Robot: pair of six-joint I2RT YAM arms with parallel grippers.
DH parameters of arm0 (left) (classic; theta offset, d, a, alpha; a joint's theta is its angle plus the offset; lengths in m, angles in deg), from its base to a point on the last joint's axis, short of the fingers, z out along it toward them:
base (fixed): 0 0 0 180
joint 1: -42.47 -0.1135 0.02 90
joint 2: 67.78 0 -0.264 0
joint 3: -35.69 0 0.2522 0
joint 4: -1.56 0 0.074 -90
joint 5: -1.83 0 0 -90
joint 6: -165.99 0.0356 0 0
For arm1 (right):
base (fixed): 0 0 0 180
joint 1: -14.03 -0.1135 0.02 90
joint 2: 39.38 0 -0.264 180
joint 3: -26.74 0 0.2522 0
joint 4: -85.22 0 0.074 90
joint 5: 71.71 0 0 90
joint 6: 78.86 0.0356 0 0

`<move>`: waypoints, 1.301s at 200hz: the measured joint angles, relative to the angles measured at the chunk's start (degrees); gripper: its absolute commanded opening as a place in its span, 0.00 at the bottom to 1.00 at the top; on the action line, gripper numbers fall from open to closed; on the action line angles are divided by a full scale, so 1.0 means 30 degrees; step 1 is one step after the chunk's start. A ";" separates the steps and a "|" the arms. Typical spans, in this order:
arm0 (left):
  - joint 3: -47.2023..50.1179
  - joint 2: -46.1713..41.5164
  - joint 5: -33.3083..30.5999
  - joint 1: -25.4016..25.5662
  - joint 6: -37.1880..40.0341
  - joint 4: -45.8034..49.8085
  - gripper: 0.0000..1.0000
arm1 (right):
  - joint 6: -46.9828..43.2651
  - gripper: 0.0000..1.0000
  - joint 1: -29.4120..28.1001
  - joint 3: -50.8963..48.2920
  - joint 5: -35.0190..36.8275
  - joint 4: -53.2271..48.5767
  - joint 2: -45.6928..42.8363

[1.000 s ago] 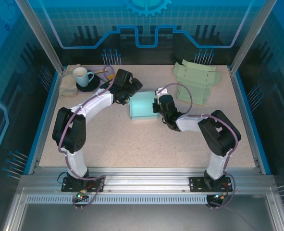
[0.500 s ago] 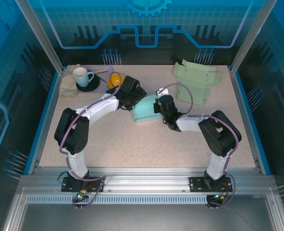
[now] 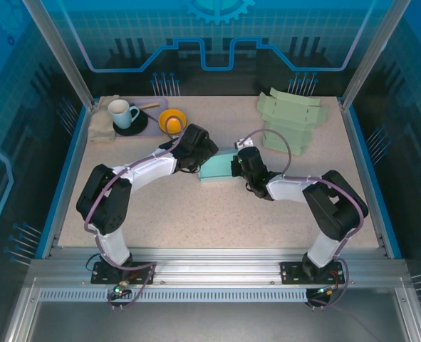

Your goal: Fold the paper box

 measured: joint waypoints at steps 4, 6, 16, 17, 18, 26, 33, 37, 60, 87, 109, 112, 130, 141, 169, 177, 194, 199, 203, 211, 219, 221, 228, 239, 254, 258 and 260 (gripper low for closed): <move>0.0044 -0.0029 -0.0007 0.0000 0.0000 0.0000 0.77 | 0.0000 0.04 0.0007 -0.0022 -0.0138 -0.0124 -0.0087; 0.0058 -0.0029 -0.0007 0.0000 0.0000 0.0007 0.77 | 0.0007 0.04 0.0007 -0.0022 -0.0182 -0.0168 -0.0109; 0.0080 -0.0058 -0.0058 0.0000 0.0000 0.0000 0.77 | 0.0073 0.05 0.0022 -0.0022 -0.0437 -0.0423 -0.0219; 0.0080 -0.0058 -0.0066 0.0000 0.0007 0.0000 0.77 | 0.0080 0.05 0.0022 -0.0022 -0.0474 -0.0444 -0.0219; 0.0080 -0.0058 -0.0066 0.0000 0.0007 0.0000 0.77 | 0.0095 0.05 0.0022 -0.0022 -0.0495 -0.0474 -0.0226; 0.0102 -0.0066 -0.0095 -0.0007 0.0007 0.0007 0.76 | 0.0160 0.06 0.0036 -0.0007 -0.0648 -0.0634 -0.0270; 0.0138 -0.0066 -0.0160 0.0000 0.0015 0.0000 0.76 | 0.0255 0.08 0.0051 0.0000 -0.0765 -0.0765 -0.0306; 0.0153 -0.0066 -0.0204 0.0000 0.0007 0.0007 0.75 | 0.0328 0.11 0.0058 0.0000 -0.0860 -0.0889 -0.0342; 0.0474 -0.0131 -0.0364 0.0000 0.0095 0.0044 0.75 | 0.0685 0.22 0.0051 -0.0007 -0.1610 -0.1865 -0.0590; 0.1027 -0.0131 -0.0568 0.0000 0.0364 0.0240 0.75 | 0.1188 0.35 0.0051 -0.0284 -0.2215 -0.3279 -0.1348; 0.1137 -0.0131 -0.0794 0.0000 0.0437 0.0415 0.75 | 0.1523 0.39 0.0051 -0.0721 -0.2703 -0.4546 -0.2579; 0.1144 -0.0131 -0.0823 0.0000 0.0452 0.0459 0.75 | 0.1617 0.39 0.0051 -0.0750 -0.2761 -0.4765 -0.2790; 0.1158 -0.0131 -0.0925 0.0000 0.0474 0.0590 0.75 | 0.1778 0.43 0.0022 -0.0780 -0.3169 -0.6237 -0.4124; 0.1158 -0.0131 -0.0940 0.0000 0.0517 0.0605 0.75 | 0.1785 0.44 0.0000 -0.0772 -0.3271 -0.7344 -0.5100; 0.1158 -0.0131 -0.0954 0.0000 0.0619 0.0627 0.76 | 0.1581 0.52 0.0007 -0.0073 -0.3424 -1.0571 -0.7067; 0.1158 -0.0131 -0.0976 0.0000 0.0707 0.0634 0.76 | 0.1435 0.54 0.0022 0.0437 -0.3461 -1.1380 -0.7293; 0.1158 -0.0131 -0.1013 0.0000 0.0882 0.0699 0.78 | 0.1027 0.56 0.0168 0.1931 -0.3621 -1.2743 -0.7111; 0.1158 -0.0131 -0.1020 0.0000 0.0933 0.0736 0.79 | 0.0882 0.55 0.0270 0.2514 -0.3650 -1.3063 -0.6870; 0.1158 -0.0131 -0.1027 0.0000 0.0954 0.0750 0.79 | 0.0780 0.55 0.0379 0.2987 -0.3708 -1.3311 -0.6645; 0.1158 -0.0131 -0.1071 0.0000 0.1042 0.0823 0.80 | 0.0583 0.56 0.0634 0.4087 -0.3832 -1.3704 -0.5887; 0.1158 -0.0131 -0.1078 0.0000 0.1129 0.0911 0.81 | 0.0379 0.56 0.0911 0.5319 -0.4014 -1.4112 -0.4809; 0.1158 -0.0131 -0.1078 0.0000 0.1166 0.0947 0.82 | 0.0350 0.56 0.0984 0.5661 -0.4051 -1.4178 -0.4524; 0.1158 -0.0131 -0.1086 0.0000 0.1290 0.1035 0.83 | 0.0197 0.56 0.1173 0.6601 -0.4116 -1.4382 -0.3534; 0.1158 -0.0131 -0.1086 0.0000 0.1435 0.1107 0.84 | 0.0015 0.56 0.1348 0.7854 -0.4182 -1.4637 -0.1967; 0.1158 -0.0131 -0.1086 0.0000 0.1530 0.1209 0.86 | -0.0117 0.56 0.1428 0.8969 -0.4335 -1.4863 -0.0036; 0.1158 -0.0131 -0.1086 0.0000 0.1545 0.1224 0.86 | -0.0102 0.56 0.1428 0.9151 -0.4342 -1.4928 0.0437; 0.1158 -0.0131 -0.1078 0.0000 0.1545 0.1239 0.86 | -0.0109 0.56 0.1428 0.9202 -0.4401 -1.4950 0.0612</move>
